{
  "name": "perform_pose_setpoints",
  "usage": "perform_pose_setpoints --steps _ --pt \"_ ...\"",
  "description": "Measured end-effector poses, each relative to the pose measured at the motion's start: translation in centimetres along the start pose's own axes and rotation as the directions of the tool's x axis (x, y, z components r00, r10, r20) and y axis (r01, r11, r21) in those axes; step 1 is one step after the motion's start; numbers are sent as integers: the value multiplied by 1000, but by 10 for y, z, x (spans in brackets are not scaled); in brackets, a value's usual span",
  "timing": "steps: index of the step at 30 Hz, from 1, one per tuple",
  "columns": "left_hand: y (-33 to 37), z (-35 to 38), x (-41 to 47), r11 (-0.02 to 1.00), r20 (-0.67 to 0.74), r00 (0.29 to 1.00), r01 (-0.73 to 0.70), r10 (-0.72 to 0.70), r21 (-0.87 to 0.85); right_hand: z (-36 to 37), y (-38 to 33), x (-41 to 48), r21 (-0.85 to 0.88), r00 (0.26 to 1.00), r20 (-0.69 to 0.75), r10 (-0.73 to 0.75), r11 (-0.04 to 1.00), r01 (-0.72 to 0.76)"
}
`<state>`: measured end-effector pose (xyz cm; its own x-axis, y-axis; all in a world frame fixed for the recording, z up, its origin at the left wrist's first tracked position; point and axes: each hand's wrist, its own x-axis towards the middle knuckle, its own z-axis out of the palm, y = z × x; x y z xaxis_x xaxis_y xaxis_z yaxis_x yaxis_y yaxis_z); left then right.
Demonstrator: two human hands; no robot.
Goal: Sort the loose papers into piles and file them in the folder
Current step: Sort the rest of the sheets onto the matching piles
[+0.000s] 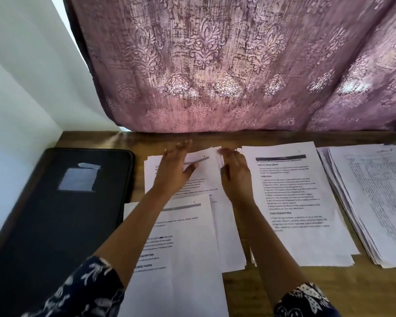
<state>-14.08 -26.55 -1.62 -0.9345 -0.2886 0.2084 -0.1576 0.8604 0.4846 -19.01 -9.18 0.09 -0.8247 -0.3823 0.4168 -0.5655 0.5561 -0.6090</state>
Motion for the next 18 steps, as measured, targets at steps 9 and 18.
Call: perform_pose_setpoints --steps 9,18 --pt "-4 27 -43 967 190 981 -13 -37 253 26 16 8 -212 911 409 -59 964 158" --pt "-2 25 -45 996 92 992 91 -90 -2 23 16 -10 -295 952 306 5 951 90"
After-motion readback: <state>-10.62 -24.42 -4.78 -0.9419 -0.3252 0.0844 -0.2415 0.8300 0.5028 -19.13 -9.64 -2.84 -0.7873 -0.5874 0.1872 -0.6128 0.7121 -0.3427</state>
